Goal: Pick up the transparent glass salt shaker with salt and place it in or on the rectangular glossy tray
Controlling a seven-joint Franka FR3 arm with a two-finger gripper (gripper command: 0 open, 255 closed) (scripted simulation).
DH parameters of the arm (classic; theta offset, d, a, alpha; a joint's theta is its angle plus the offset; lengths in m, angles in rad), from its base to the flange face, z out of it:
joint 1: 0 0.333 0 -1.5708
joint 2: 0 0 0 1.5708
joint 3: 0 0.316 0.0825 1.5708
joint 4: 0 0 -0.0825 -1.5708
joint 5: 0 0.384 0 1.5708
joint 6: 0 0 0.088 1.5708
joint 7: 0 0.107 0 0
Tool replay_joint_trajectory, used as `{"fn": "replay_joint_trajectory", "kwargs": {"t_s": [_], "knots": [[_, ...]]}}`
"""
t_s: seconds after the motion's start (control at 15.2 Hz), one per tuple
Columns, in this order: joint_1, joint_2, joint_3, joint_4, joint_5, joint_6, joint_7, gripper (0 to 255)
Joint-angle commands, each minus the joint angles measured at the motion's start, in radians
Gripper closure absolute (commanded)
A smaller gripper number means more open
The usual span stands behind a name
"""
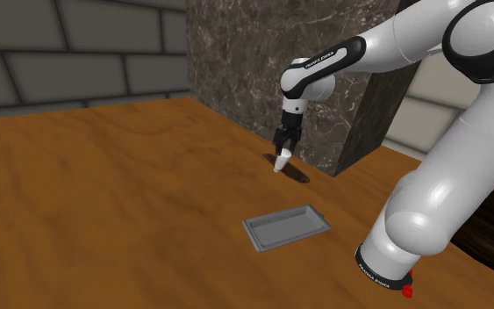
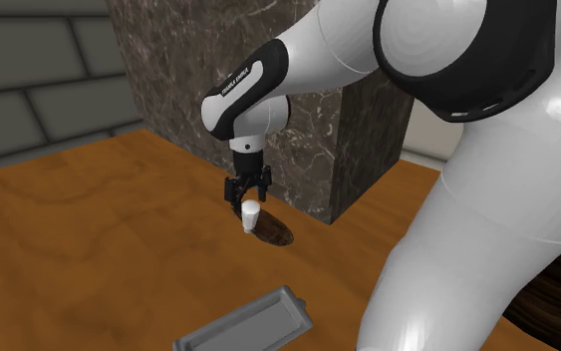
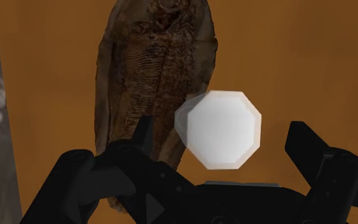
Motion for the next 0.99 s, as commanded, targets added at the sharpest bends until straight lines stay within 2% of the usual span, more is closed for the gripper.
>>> {"fn": "replay_joint_trajectory", "kwargs": {"t_s": [0.0,0.53,0.59,0.92], "knots": [[0.002,0.01,0.001,-0.016,0.006,0.026,-0.002,0],[0.003,0.013,0.001,-0.021,0.007,0.034,-0.003,0],[0.003,0.013,0.001,-0.021,0.007,0.034,-0.003,255],[0.003,0.013,0.001,-0.021,0.007,0.034,-0.003,255]]}}
